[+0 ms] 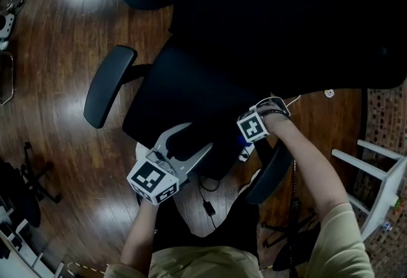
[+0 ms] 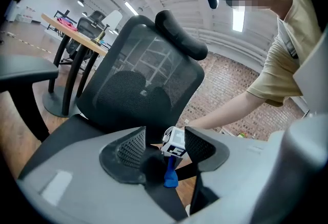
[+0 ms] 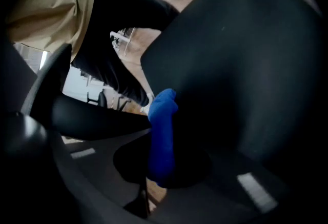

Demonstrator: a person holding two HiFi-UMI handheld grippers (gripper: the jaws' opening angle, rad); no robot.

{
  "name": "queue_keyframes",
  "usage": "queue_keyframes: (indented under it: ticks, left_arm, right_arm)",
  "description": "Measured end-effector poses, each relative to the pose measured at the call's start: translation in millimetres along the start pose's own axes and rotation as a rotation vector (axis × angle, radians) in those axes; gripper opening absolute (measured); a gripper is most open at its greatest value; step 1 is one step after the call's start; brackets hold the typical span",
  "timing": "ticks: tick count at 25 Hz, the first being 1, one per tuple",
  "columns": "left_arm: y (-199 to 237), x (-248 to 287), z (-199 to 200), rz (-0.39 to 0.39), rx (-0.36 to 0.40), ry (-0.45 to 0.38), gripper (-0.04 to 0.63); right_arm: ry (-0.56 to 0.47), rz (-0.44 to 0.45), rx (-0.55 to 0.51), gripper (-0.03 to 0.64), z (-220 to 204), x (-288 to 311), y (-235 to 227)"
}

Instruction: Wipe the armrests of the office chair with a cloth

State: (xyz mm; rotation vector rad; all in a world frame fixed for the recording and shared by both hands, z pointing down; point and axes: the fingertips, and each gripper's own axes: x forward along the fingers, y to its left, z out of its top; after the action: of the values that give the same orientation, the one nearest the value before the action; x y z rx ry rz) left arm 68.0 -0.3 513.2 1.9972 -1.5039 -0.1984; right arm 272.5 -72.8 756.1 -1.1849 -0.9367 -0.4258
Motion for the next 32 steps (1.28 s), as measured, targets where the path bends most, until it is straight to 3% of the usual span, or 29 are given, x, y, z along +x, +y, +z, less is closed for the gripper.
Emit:
queue_keyframes:
  ticks: [3,7,10,14,18,22,25,28,30,32]
  left_arm:
    - [-6,-2,16,0.032,0.014,-0.010,0.218]
    - [-20,5,32,0.050,0.035,-0.016,0.218]
    - [-42,15,45,0.022,0.082,-0.014,0.218]
    - [-96,47,47,-0.026,0.104,0.013,0.218]
    - [-144,85,38,-0.117,0.199,0.091,0.218]
    - [-173,123,32,-0.110,0.317,0.121,0.234]
    - [-187,147,23,-0.119,0.357,0.128,0.239]
    - [-196,166,11,-0.138,0.380,0.131,0.242]
    - [-199,171,7,-0.136,0.387,0.145,0.244]
    - [-199,174,4,-0.129,0.396,0.163,0.244]
  right_arm:
    - [-0.234,-0.173,0.169,0.018,15,-70,3]
    - [-0.784,-0.450,0.425,0.018,31,-182,28]
    - [-1.162,-0.630,0.597,0.018,17,-237,68]
    - [-1.463,-0.734,0.883,0.018,-32,-232,138]
    - [-1.666,-0.863,1.224,0.018,-83,-181,197]
    - [-1.899,-0.830,1.541,0.018,-111,-106,221]
    - [-2.034,-0.734,1.638,0.020,-99,-59,205]
    - [-2.104,-0.613,1.573,0.018,-70,-37,170]
    - [-2.226,-0.547,1.440,0.018,-46,-46,147]
    - [-2.354,-0.537,1.308,0.018,-32,-63,136]
